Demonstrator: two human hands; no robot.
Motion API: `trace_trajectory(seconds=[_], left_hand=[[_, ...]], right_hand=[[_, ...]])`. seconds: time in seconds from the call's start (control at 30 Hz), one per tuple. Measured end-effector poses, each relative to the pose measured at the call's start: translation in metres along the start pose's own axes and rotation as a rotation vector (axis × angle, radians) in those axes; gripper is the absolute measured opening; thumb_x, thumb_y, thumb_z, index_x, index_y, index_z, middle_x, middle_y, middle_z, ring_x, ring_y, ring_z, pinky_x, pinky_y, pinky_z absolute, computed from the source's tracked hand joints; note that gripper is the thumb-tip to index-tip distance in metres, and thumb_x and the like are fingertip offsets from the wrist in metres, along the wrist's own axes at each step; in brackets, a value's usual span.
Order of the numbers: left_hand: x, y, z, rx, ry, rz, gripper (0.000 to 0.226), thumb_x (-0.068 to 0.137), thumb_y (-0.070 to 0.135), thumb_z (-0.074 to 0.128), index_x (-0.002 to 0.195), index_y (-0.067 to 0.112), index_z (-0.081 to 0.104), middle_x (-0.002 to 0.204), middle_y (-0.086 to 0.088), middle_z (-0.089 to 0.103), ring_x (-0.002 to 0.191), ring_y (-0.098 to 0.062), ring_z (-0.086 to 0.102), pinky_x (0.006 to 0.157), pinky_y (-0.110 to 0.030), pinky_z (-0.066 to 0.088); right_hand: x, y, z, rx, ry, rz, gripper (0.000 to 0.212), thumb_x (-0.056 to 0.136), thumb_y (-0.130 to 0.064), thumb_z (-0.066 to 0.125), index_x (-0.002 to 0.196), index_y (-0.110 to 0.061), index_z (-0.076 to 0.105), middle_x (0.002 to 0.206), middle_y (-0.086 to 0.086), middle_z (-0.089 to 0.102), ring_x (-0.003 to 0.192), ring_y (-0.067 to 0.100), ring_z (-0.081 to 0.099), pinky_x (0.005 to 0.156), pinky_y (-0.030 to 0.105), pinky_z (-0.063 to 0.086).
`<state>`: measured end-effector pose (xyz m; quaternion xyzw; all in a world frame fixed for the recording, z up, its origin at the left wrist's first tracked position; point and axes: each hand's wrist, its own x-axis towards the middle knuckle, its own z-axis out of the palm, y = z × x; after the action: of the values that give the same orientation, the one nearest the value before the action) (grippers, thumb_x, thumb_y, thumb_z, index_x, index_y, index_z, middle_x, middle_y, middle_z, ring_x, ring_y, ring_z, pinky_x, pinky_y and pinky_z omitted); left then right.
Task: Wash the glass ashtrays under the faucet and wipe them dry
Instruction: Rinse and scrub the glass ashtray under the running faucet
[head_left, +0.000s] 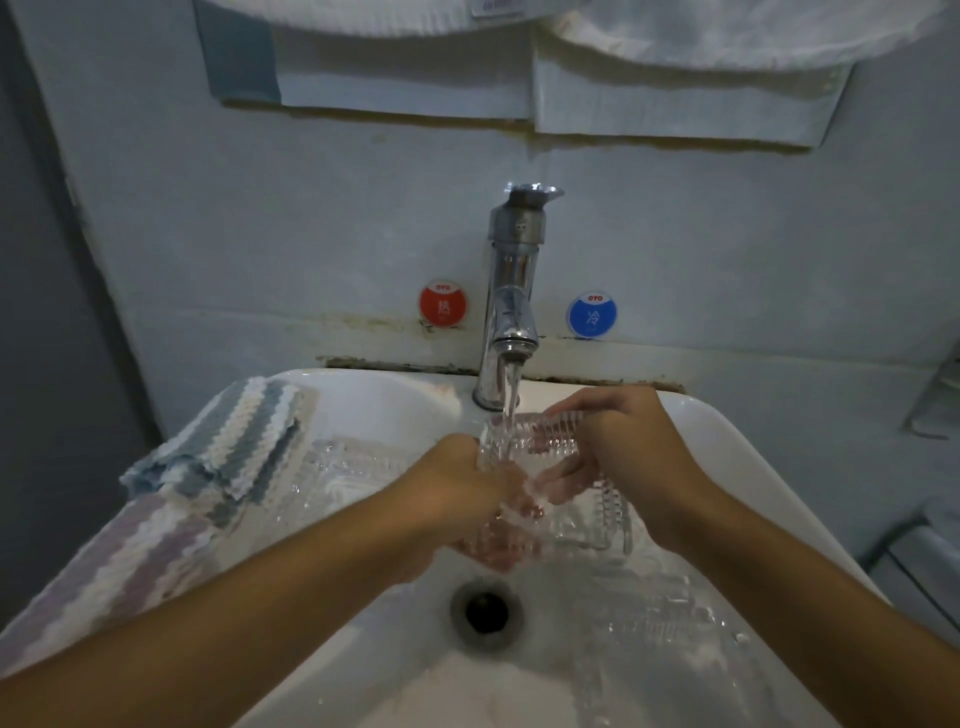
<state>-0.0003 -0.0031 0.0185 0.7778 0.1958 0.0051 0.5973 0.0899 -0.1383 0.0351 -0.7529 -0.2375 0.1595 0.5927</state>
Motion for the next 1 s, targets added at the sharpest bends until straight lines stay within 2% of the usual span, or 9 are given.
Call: trace_trajectory(seconds=[0.1, 0.2, 0.27, 0.37, 0.5, 0.63, 0.77, 0.9, 1.0], left_hand=[[-0.001, -0.003, 0.001, 0.256, 0.147, 0.124, 0.010, 0.101, 0.030, 0.053, 0.107, 0.022, 0.056, 0.092, 0.004, 0.065, 0.076, -0.010, 0.063, 0.057, -0.023, 0.047], [0.000, -0.004, 0.001, 0.511, 0.130, 0.184, 0.016, 0.103, 0.036, 0.048, 0.098, 0.021, 0.050, 0.085, 0.006, 0.055, 0.069, -0.007, 0.054, 0.053, -0.022, 0.039], [0.001, -0.003, 0.002, 0.566, 0.080, 0.183, 0.023, 0.105, 0.032, 0.044, 0.086, 0.019, 0.048, 0.077, 0.003, 0.053, 0.062, -0.008, 0.050, 0.052, -0.023, 0.038], [0.001, -0.001, 0.001, 0.546, 0.034, 0.148, 0.024, 0.105, 0.027, 0.044, 0.085, 0.016, 0.050, 0.078, -0.002, 0.055, 0.063, -0.012, 0.050, 0.056, -0.026, 0.040], [0.002, 0.000, -0.003, 0.423, -0.038, 0.101, 0.016, 0.100, 0.025, 0.057, 0.087, 0.016, 0.062, 0.090, -0.010, 0.070, 0.068, -0.016, 0.064, 0.066, -0.034, 0.059], [0.000, 0.002, -0.008, 0.372, -0.103, 0.057, 0.013, 0.091, 0.026, 0.072, 0.085, 0.016, 0.064, 0.079, -0.004, 0.072, 0.058, -0.016, 0.071, 0.051, -0.026, 0.058], [0.001, 0.004, -0.012, 0.334, -0.143, 0.062, 0.014, 0.097, 0.020, 0.064, 0.099, 0.007, 0.068, 0.084, -0.012, 0.075, 0.062, -0.024, 0.074, 0.058, -0.033, 0.062], [0.002, 0.004, -0.013, 0.310, -0.115, 0.063, 0.013, 0.099, 0.018, 0.060, 0.104, 0.007, 0.065, 0.086, -0.015, 0.074, 0.065, -0.029, 0.074, 0.063, -0.039, 0.064], [0.003, 0.004, -0.012, 0.293, -0.092, 0.053, 0.014, 0.099, 0.019, 0.059, 0.107, 0.008, 0.064, 0.088, -0.015, 0.074, 0.067, -0.030, 0.074, 0.062, -0.040, 0.064]], right_hand=[[-0.001, 0.003, 0.006, -0.085, -0.049, 0.039, 0.037, 0.090, 0.012, 0.036, 0.097, -0.001, 0.070, 0.076, 0.026, 0.073, 0.058, 0.040, 0.071, 0.058, 0.038, 0.061], [-0.001, 0.001, 0.006, -0.115, -0.068, 0.084, 0.037, 0.089, 0.010, 0.034, 0.098, 0.000, 0.069, 0.077, 0.026, 0.073, 0.062, 0.042, 0.072, 0.067, 0.041, 0.062], [-0.001, -0.002, 0.003, -0.130, -0.090, 0.100, 0.039, 0.085, 0.011, 0.033, 0.094, 0.001, 0.070, 0.079, 0.027, 0.073, 0.063, 0.043, 0.072, 0.065, 0.040, 0.062], [-0.003, -0.005, 0.001, -0.147, -0.127, 0.116, 0.040, 0.083, 0.012, 0.032, 0.090, 0.004, 0.070, 0.078, 0.028, 0.073, 0.064, 0.046, 0.071, 0.060, 0.039, 0.060], [-0.003, -0.007, 0.003, -0.168, -0.163, 0.138, 0.038, 0.085, 0.012, 0.033, 0.090, 0.004, 0.070, 0.077, 0.026, 0.073, 0.063, 0.045, 0.072, 0.059, 0.037, 0.060], [-0.006, -0.008, 0.005, -0.199, -0.220, 0.143, 0.034, 0.086, 0.011, 0.038, 0.092, 0.004, 0.071, 0.078, 0.024, 0.074, 0.064, 0.042, 0.073, 0.061, 0.039, 0.061], [-0.007, -0.008, 0.004, -0.211, -0.224, 0.125, 0.036, 0.084, 0.011, 0.037, 0.090, 0.003, 0.071, 0.079, 0.022, 0.075, 0.066, 0.043, 0.073, 0.068, 0.046, 0.063], [-0.004, -0.007, 0.001, -0.172, -0.195, 0.115, 0.040, 0.080, 0.013, 0.033, 0.087, 0.004, 0.071, 0.080, 0.025, 0.074, 0.065, 0.046, 0.072, 0.059, 0.040, 0.061], [-0.003, -0.006, 0.003, -0.168, -0.175, 0.104, 0.040, 0.081, 0.014, 0.033, 0.089, 0.003, 0.071, 0.081, 0.028, 0.073, 0.064, 0.046, 0.071, 0.059, 0.039, 0.060]])
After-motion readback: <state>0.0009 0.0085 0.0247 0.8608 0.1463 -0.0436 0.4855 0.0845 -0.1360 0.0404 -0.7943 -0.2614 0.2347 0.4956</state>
